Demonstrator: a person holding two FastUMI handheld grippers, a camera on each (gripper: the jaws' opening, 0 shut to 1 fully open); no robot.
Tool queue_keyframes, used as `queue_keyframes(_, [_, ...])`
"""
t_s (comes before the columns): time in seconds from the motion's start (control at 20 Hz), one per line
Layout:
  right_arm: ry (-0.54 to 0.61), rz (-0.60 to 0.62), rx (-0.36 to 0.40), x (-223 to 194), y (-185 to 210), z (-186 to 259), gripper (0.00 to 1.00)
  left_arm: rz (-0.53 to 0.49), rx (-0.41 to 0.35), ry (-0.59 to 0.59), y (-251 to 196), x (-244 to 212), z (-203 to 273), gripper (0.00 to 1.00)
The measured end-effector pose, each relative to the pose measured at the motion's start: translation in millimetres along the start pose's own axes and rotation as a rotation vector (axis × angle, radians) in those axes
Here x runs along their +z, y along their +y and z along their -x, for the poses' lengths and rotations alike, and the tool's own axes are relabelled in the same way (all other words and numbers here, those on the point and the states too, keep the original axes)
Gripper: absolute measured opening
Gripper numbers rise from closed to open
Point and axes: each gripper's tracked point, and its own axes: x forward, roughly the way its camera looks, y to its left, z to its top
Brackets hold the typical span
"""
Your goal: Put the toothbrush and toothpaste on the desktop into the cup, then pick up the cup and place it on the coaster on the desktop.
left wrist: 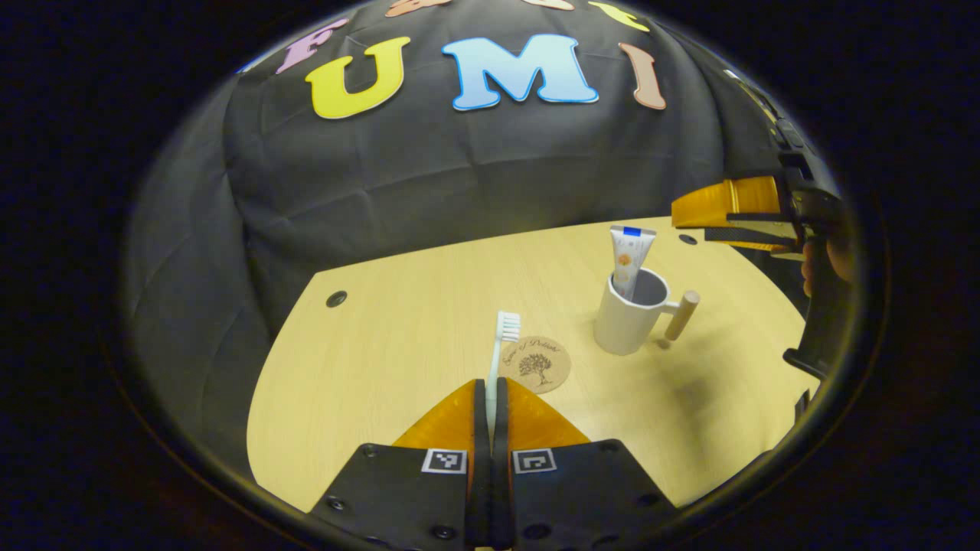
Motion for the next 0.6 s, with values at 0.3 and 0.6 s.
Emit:
queue_keyframes(0.3, [0.013,-0.012,-0.054,-9,-34,22,0.73,-0.074,-0.052,-0.132,-31,49,-3,0.08])
queue_keyframes(0.6, [0.013,-0.027,-0.113,-9,-67,39,0.73,-0.142,-0.139,-0.231,-84,90,-15,0.08])
